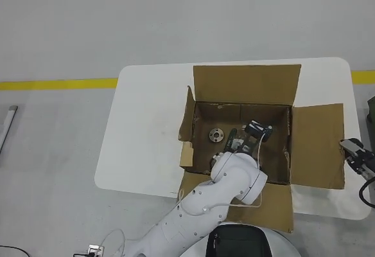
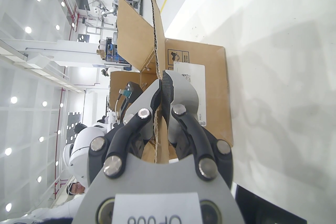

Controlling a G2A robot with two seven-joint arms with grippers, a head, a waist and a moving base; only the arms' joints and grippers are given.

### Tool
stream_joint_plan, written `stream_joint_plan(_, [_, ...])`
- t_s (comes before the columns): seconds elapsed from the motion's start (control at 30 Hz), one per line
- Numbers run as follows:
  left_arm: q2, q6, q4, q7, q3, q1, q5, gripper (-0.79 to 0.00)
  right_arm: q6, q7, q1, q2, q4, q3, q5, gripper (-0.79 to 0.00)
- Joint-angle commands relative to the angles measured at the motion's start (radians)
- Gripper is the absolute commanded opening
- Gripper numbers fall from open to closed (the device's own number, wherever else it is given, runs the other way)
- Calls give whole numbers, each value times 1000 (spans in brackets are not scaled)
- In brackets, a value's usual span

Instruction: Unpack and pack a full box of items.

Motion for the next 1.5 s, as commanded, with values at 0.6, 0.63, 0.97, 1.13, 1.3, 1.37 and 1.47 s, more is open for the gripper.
stream_joint_plan(0.6, [-46, 45, 189, 25, -51, -15, 15, -246, 1, 9, 19, -3, 18, -19, -11, -785])
stream_joint_plan(0.63, [-47, 44, 192, 26, -53, -14, 17, -376, 0, 9, 21, -3, 20, -20, -12, -785])
stream_joint_plan(0.97, [-62, 35, 187, 24, -72, -6, 29, -785, -2, 10, 41, -3, 40, -20, -17, -785])
stream_joint_plan(1.13, [-62, 19, 115, 5, -105, 2, 28, -785, -4, 19, 58, -1, 52, -3, -26, -785])
stream_joint_plan(1.3, [-58, 0, 1, -29, -155, 15, 17, -785, -5, 40, 76, 3, 67, 22, -31, -785])
stream_joint_plan(1.37, [-57, -2, -54, -48, -176, 21, 11, -785, -4, 47, 84, 5, 71, 35, -32, -785])
stream_joint_plan(1.47, [-54, -5, -125, -68, -210, 24, 10, -785, -1, 56, 93, 7, 78, 56, -35, -785])
